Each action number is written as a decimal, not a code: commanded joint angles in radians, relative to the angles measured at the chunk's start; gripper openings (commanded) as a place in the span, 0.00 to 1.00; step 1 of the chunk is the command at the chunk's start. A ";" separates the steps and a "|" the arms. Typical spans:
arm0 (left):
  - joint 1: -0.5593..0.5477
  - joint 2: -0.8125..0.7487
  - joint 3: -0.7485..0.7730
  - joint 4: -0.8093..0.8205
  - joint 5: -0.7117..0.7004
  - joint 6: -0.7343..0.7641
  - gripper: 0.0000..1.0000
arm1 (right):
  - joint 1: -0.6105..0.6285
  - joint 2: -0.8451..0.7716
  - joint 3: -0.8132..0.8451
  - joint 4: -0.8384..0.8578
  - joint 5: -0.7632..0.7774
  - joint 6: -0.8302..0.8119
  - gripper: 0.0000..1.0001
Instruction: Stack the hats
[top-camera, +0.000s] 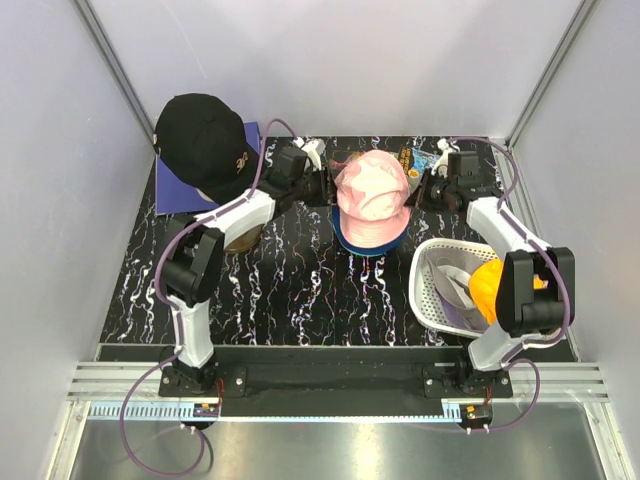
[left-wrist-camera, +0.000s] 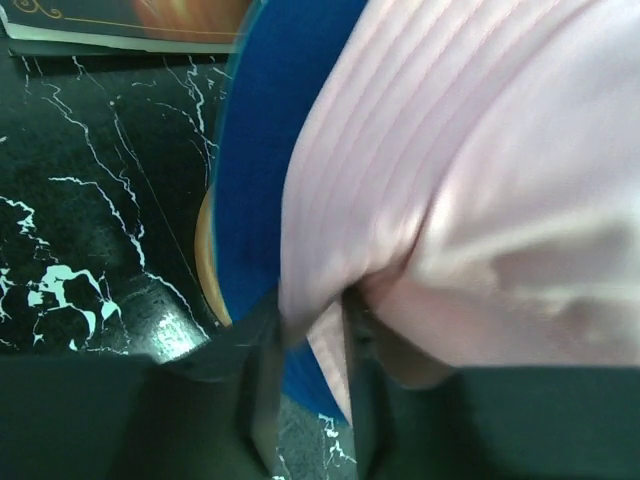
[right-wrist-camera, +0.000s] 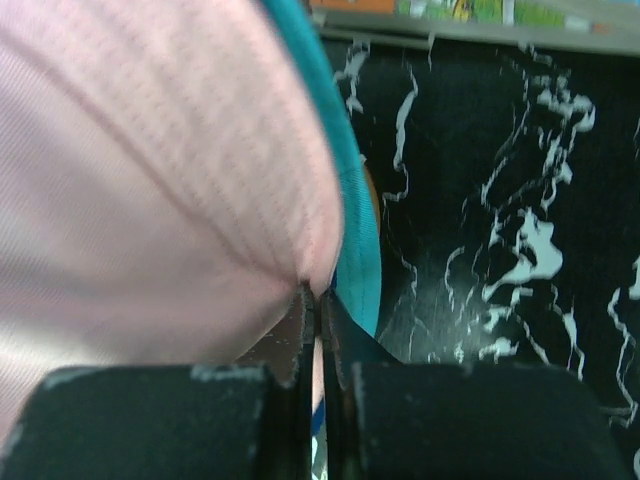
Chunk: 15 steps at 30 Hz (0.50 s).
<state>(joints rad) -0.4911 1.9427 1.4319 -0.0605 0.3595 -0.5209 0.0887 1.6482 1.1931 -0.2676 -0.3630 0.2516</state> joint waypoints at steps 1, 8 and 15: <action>-0.007 -0.001 0.047 -0.016 -0.010 0.012 0.53 | 0.031 -0.097 -0.088 -0.131 0.046 -0.040 0.00; -0.007 -0.097 -0.013 -0.025 -0.053 -0.007 0.73 | 0.032 -0.234 -0.092 -0.211 0.048 -0.028 0.25; -0.007 -0.205 -0.070 -0.084 -0.094 -0.036 0.81 | 0.032 -0.312 -0.017 -0.346 0.122 -0.032 0.60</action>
<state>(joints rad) -0.4919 1.8503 1.3880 -0.1425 0.2874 -0.5289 0.1127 1.4029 1.1099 -0.5232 -0.3038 0.2302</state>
